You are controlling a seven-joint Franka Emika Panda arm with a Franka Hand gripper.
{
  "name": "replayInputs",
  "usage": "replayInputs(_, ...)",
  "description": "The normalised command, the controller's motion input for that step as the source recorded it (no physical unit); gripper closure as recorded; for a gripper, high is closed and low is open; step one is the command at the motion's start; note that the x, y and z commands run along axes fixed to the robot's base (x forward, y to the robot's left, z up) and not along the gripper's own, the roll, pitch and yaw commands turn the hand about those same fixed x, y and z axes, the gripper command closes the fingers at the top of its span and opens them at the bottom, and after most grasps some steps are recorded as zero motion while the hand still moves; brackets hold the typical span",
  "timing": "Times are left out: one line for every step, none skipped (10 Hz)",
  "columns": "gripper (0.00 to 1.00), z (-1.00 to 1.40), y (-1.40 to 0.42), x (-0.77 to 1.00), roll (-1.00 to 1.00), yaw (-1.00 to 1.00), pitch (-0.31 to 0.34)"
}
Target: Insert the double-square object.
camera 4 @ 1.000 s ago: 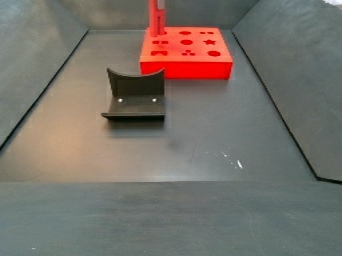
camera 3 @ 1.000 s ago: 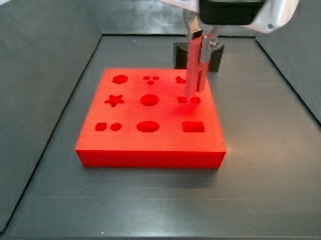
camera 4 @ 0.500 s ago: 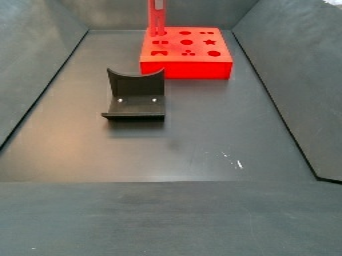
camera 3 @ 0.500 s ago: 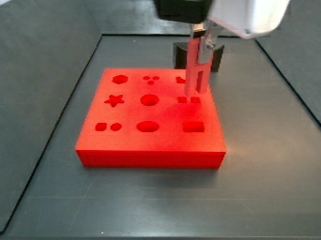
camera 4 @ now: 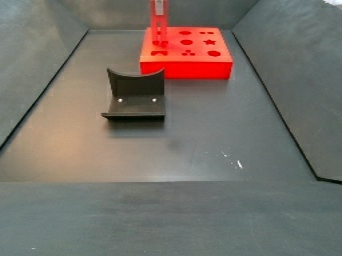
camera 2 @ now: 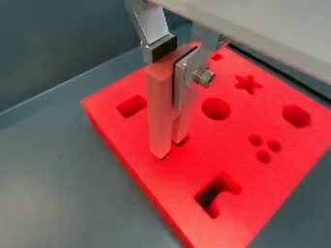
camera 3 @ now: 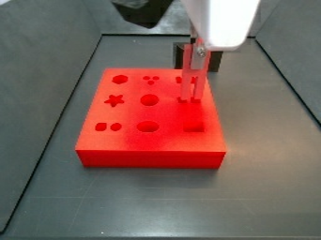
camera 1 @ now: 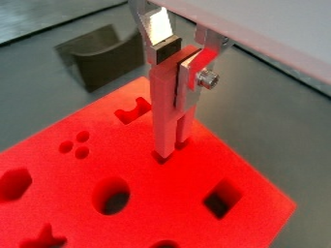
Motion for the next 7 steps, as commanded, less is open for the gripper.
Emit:
replayInputs(1.0, -0.1, 0.0, 0.03, 0.01, -0.78, 0.159)
replayInputs(1.0, 0.0, 0.0, 0.15, 0.05, -0.63, 0.173)
replayInputs(1.0, 0.0, 0.0, 0.0, 0.0, 0.0, 0.0)
replayInputs(1.0, 0.0, -0.05, 0.0, 0.06, 0.0, 0.0)
replayInputs(1.0, -0.07, -0.03, 0.0, 0.11, 0.08, 0.0)
replayInputs(1.0, -0.1, -0.05, 0.0, 0.12, 0.19, 0.0)
replayInputs(1.0, -0.09, -0.04, 0.01, 0.09, 0.22, 0.0)
